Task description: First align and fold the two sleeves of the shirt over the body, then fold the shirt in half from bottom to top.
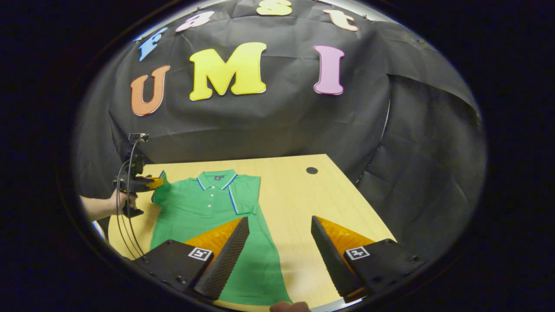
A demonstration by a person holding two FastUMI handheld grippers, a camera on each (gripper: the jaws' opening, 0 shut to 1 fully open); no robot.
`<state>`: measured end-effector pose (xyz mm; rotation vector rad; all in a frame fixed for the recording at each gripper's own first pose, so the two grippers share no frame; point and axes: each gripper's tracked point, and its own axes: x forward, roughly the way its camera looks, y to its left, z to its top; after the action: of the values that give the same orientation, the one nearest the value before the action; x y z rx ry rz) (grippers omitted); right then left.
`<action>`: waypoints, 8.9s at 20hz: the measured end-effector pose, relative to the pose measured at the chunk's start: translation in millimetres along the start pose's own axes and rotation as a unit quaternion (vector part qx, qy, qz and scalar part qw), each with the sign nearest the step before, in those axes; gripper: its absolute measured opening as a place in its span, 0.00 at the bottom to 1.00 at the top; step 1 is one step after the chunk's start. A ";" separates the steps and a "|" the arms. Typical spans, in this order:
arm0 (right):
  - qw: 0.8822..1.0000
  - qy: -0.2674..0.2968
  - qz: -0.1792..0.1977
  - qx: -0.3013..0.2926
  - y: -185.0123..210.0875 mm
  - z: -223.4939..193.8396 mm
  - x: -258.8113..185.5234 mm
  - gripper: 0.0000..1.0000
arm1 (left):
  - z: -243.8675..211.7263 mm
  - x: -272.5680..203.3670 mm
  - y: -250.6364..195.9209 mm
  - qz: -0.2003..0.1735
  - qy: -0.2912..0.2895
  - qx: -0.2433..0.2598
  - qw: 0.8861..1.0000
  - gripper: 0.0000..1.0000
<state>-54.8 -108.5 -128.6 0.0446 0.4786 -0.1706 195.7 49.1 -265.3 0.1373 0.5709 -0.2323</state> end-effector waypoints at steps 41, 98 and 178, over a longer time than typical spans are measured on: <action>0.959 0.191 0.150 -0.146 6.2 -185.1 -28.2 0.95 | -237.5 -308.2 -73.1 -0.025 0.150 -0.020 0.988 1.00; 0.942 0.241 0.203 -0.116 33.6 -147.4 5.9 0.04 | -156.2 -273.3 -117.5 -0.108 0.131 -0.042 0.984 0.03; 0.980 0.027 0.132 -0.144 122.2 69.9 343.1 0.87 | 46.5 22.7 -18.4 0.044 -0.020 -0.088 0.995 1.00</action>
<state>297.9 -46.4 -224.8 -0.1710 0.5425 0.1620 233.6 18.3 -240.3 -0.0141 0.5408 -0.0987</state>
